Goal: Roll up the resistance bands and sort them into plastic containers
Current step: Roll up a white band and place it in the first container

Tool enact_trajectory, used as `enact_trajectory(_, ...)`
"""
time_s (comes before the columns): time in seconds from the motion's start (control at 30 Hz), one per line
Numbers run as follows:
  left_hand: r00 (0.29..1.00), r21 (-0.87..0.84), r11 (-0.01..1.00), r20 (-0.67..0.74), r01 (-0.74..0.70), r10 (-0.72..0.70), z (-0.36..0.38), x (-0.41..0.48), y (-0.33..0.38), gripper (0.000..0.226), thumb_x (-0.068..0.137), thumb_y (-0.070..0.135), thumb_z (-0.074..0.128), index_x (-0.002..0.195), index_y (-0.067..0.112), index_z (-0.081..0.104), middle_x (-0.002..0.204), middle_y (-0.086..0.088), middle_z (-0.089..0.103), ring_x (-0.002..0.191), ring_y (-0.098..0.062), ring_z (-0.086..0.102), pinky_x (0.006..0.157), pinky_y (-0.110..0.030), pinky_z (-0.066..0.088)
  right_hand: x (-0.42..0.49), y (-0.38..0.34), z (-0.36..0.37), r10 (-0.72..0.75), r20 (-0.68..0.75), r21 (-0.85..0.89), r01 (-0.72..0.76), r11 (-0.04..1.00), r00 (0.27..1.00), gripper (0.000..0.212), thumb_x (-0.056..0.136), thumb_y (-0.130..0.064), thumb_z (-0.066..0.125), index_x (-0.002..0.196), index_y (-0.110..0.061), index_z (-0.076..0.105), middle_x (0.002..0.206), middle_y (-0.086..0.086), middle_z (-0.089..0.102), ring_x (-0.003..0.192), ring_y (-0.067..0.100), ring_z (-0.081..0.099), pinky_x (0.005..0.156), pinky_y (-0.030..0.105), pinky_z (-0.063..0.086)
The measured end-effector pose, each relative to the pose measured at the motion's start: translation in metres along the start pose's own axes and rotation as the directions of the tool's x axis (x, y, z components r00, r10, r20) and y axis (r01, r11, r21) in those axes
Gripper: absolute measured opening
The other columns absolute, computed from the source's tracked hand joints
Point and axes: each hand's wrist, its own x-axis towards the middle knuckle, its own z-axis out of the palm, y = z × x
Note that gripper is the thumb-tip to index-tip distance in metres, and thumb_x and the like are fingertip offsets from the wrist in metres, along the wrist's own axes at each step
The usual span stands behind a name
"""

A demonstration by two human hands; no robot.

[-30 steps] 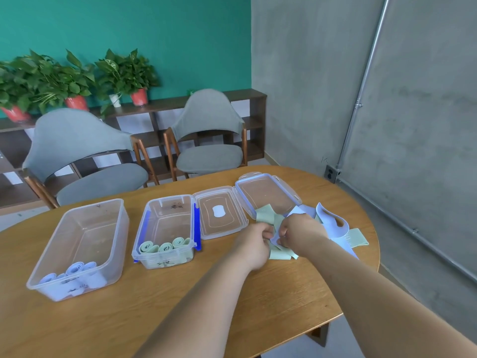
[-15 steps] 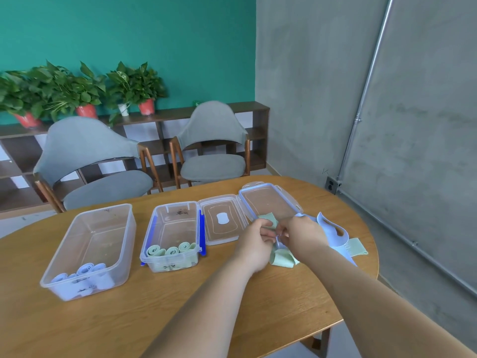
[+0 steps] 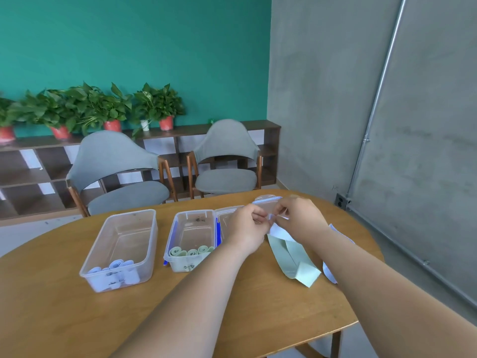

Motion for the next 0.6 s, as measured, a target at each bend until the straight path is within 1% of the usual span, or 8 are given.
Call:
enact_trajectory(0.1,0.999,0.080,0.996,-0.026,-0.040,0.043,-0.020,-0.006,0.004,0.015,0.090,0.028,0.082,0.102,0.022,0.075,0.090,0.011,0.073,0.085,-0.007,0.069,0.081,-0.027,0.059,0.000,-0.016,-0.010,-0.004,0.010,0.086,0.003,0.996,1.000,0.005,0.092,-0.035,0.074,0.092,-0.033,0.069,0.087,-0.018,0.068,0.087,0.007,0.066,0.076,0.028,0.054)
enact_trajectory(0.17,0.997,0.090,0.994,-0.052,-0.060,0.065,-0.032,-0.011,0.006,0.014,0.092,0.030,0.081,0.102,0.022,0.076,0.091,0.012,0.073,0.085,-0.007,0.068,0.080,-0.025,0.058,-0.002,-0.028,-0.015,-0.021,0.020,0.128,0.018,0.992,1.000,0.004,0.092,-0.030,0.074,0.095,-0.031,0.072,0.087,-0.017,0.069,0.088,0.006,0.066,0.075,0.026,0.055)
enact_trajectory(0.23,0.993,0.087,0.994,-0.083,-0.071,0.078,-0.043,-0.017,0.008,0.014,0.094,0.033,0.078,0.104,0.023,0.075,0.093,0.013,0.072,0.087,-0.007,0.067,0.077,-0.023,0.055,-0.004,-0.040,-0.019,-0.049,0.002,0.141,0.048,0.989,0.999,0.006,0.091,-0.025,0.074,0.093,-0.031,0.072,0.086,-0.014,0.070,0.087,0.004,0.066,0.077,0.025,0.055)
enact_trajectory(0.3,0.989,0.087,0.993,-0.116,-0.078,0.088,-0.055,-0.023,0.008,0.011,0.097,0.033,0.075,0.104,0.025,0.074,0.094,0.015,0.070,0.087,-0.004,0.066,0.074,-0.021,0.053,-0.006,-0.053,-0.023,-0.064,-0.019,0.194,0.066,0.979,0.998,0.011,0.089,-0.022,0.074,0.094,-0.032,0.073,0.085,-0.012,0.072,0.084,0.001,0.066,0.076,0.021,0.053)
enact_trajectory(0.4,0.979,0.053,0.994,-0.175,-0.098,0.106,-0.074,-0.032,0.008,0.005,0.098,0.025,0.073,0.103,0.026,0.074,0.092,0.015,0.071,0.087,-0.006,0.068,0.077,-0.026,0.056,-0.006,-0.075,-0.027,-0.094,0.001,0.275,0.090,0.957,0.996,0.017,0.088,-0.021,0.078,0.098,-0.034,0.075,0.084,-0.009,0.075,0.079,0.001,0.066,0.071,0.016,0.050)
enact_trajectory(0.47,0.966,0.020,0.994,-0.231,-0.112,0.113,-0.090,-0.039,0.007,0.008,0.097,0.022,0.074,0.105,0.024,0.075,0.091,0.014,0.072,0.086,-0.008,0.069,0.075,-0.025,0.055,-0.006,-0.090,-0.026,-0.116,0.004,0.328,0.108,0.939,0.993,0.017,0.087,-0.020,0.081,0.098,-0.032,0.076,0.081,-0.006,0.076,0.077,0.006,0.069,0.073,0.019,0.053)
enact_trajectory(0.53,0.952,-0.018,0.992,-0.283,-0.127,0.117,-0.107,-0.047,0.006,0.008,0.096,0.022,0.076,0.104,0.025,0.075,0.092,0.012,0.075,0.084,-0.007,0.070,0.072,-0.022,0.054,-0.008,-0.107,-0.024,-0.139,0.005,0.395,0.126,0.910,0.990,0.017,0.085,-0.020,0.085,0.096,-0.030,0.078,0.078,-0.005,0.077,0.075,0.010,0.071,0.075,0.024,0.057)
enact_trajectory(0.6,0.942,-0.075,0.986,-0.315,-0.149,0.119,-0.126,-0.054,0.004,0.007,0.096,0.022,0.077,0.100,0.026,0.074,0.092,0.010,0.076,0.083,-0.008,0.071,0.071,-0.022,0.053,-0.010,-0.122,-0.020,-0.174,0.010,0.445,0.152,0.882,0.985,0.015,0.084,-0.022,0.087,0.094,-0.029,0.078,0.077,-0.006,0.077,0.074,0.010,0.071,0.077,0.028,0.060)
